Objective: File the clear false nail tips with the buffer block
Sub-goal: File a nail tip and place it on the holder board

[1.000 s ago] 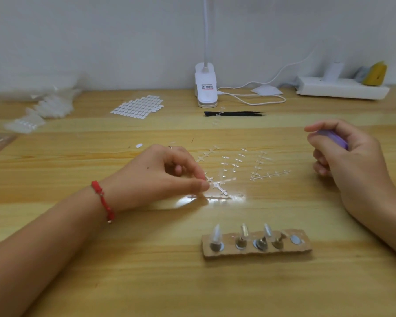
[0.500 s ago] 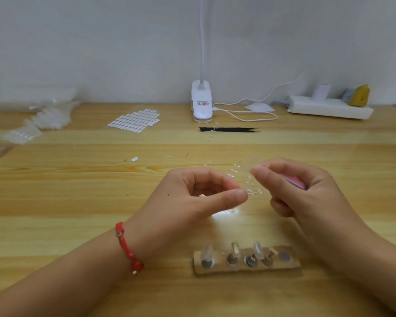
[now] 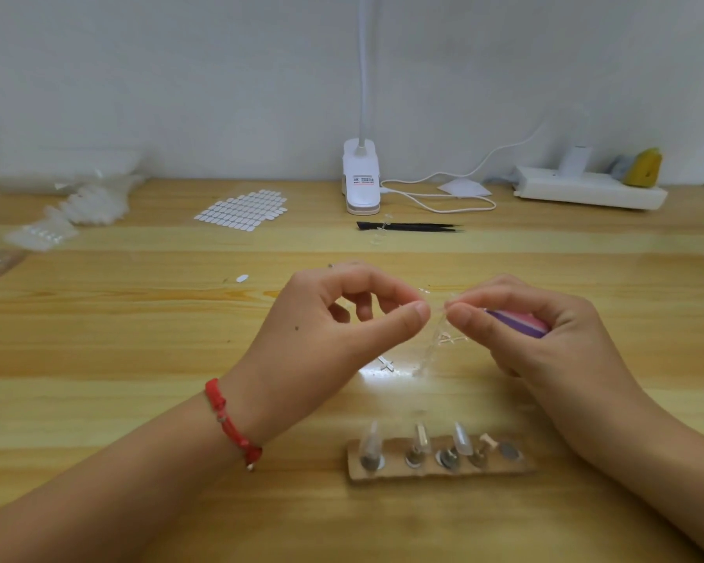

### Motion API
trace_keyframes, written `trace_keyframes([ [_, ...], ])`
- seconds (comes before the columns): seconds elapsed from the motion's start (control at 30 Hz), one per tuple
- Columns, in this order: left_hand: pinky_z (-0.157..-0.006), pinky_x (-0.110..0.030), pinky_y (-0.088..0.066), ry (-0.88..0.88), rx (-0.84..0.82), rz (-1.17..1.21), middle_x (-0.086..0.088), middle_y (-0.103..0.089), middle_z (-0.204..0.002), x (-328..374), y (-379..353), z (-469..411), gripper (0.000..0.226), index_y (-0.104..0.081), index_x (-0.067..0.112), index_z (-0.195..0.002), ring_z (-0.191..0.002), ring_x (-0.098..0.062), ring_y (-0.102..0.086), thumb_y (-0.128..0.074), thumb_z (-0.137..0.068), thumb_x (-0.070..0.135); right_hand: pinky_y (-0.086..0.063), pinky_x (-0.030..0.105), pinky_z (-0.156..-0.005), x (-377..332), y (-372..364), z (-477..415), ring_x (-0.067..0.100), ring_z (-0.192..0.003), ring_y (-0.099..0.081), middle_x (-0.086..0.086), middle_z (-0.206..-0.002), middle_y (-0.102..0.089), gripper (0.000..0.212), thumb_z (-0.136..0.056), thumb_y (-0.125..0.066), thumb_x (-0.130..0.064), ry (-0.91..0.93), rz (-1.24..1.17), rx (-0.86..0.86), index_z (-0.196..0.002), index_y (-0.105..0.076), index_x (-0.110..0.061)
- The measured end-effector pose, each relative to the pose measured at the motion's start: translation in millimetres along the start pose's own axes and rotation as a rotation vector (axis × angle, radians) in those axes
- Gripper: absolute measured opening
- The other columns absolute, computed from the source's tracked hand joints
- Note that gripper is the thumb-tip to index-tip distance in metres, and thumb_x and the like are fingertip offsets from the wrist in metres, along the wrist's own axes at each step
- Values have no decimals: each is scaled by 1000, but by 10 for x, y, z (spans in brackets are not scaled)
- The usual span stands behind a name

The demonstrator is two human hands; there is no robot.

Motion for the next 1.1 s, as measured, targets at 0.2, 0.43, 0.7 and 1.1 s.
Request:
trace_keyframes([
  [0.2,-87,-43,-47,131,-134,28,-11,-69,-92,-140,-78,22,20,-77,24,-83,-96,-33,-56,-78,-70,39,-33,5,-47,69,-49,-5,1,-45,-46,-13,-58,-56,24,-62,-72,-42,-69,-27,-67,-71,-76,-21],
  [0.43,-83,-28,-44,149,-199,83,-14,-69,-95,-183,-124,34,26,-78,22,-85,-90,-31,-59,-70,-67,39,-28,10,-46,232,-166,22,5,-49,-27,-11,-54,-31,30,-67,-73,-57,-176,-63,-249,-73,-74,-28],
  [0.7,-70,-14,-45,158,-146,78,0,-68,-77,-182,-86,25,18,-77,24,-76,-76,-8,-59,-81,-65,38,-33,9,-46,307,-106,5,1,-48,-36,-13,-52,-41,52,-47,-81,-69,-214,-75,-177,-77,-76,-26],
  [1.1,-57,-14,-35,-38,126,2,11,-50,-61,17,83,59,12,-74,27,-66,-60,-6,-42,-82,-65,36,-43,11,-54,-17,224,28,4,-54,-54,-8,-60,-60,23,-64,-75,-43,47,75,175,-75,-76,-22],
])
Point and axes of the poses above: each hand's wrist, its own z-axis away from the middle knuckle, its own y-axis out of the back of the hand, x = y × z, the point moved 9 cm from there along -z, towards the middle knuckle
